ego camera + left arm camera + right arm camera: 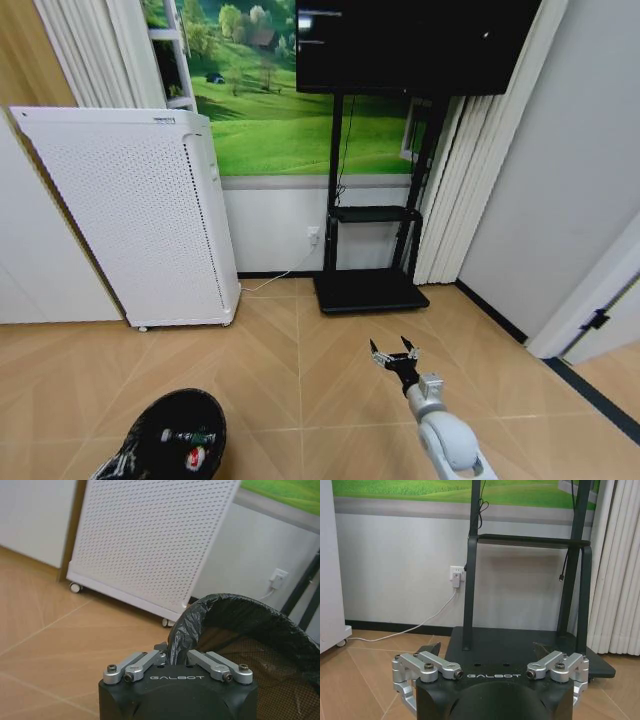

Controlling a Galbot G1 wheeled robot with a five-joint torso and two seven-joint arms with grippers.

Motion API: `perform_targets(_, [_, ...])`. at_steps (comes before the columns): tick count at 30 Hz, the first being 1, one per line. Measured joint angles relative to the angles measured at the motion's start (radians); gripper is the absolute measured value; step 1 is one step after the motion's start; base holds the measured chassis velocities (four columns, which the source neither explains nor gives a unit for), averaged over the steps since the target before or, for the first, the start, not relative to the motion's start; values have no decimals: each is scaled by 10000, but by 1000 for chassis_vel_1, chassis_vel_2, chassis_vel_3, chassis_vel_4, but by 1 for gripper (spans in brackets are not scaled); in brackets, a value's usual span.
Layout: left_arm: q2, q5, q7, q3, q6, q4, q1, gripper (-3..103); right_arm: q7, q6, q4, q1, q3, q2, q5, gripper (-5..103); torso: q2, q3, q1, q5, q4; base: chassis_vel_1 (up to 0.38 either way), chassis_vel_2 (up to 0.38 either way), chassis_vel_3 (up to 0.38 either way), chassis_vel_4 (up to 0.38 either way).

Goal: Pick up the trash bin and place the garbage on the floor into it.

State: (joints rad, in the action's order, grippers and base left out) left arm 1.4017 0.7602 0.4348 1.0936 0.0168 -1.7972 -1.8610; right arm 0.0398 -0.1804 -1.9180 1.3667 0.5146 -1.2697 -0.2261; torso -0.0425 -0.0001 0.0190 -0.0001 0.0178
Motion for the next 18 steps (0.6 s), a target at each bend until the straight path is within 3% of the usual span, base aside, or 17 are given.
perform_targets(7, [-131, 586, -8, -4, 91, 640, 199, 7, 7, 0, -12, 12, 34, 60, 0, 100, 0, 0, 0, 0, -1, 0, 0, 0, 0])
perform_targets(12, [-203, 1371, -400, 216, 654, 1773, 1266, 7, 7, 7, 111, -83, 0, 112, 0, 100, 0, 1, 0, 0, -1, 0, 0, 0, 0])
perform_targets(18, [-267, 1465, -575, 276, 912, 2126, 1771, 7, -52, 45, 273, -177, -42, 92, 0, 100, 0, 1, 2, 3, -2, 0, 0, 0, 0])
